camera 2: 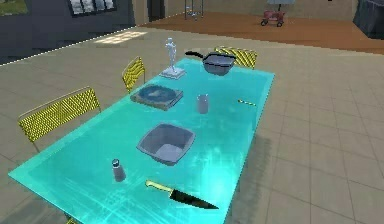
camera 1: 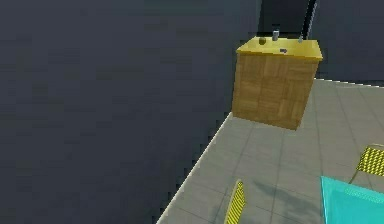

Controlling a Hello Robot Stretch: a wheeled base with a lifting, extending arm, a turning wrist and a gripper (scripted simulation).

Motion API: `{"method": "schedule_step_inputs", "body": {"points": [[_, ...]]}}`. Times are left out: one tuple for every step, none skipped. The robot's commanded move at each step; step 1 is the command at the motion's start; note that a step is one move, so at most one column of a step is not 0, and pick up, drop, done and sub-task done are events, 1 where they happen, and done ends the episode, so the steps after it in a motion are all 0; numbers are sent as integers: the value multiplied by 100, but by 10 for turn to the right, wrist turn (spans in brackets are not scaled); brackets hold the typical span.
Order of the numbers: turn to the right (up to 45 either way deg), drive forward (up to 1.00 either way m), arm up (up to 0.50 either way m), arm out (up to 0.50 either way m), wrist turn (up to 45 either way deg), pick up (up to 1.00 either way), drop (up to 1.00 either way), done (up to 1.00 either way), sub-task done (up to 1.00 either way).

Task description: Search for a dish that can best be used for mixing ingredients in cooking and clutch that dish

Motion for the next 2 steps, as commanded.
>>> {"method": "schedule_step_inputs", "body": {"points": [[0, 0, 36, 0, 0, 0, 0, 0, 0], [0, 0, 0, 30, 0, 0, 0, 0, 0]]}}
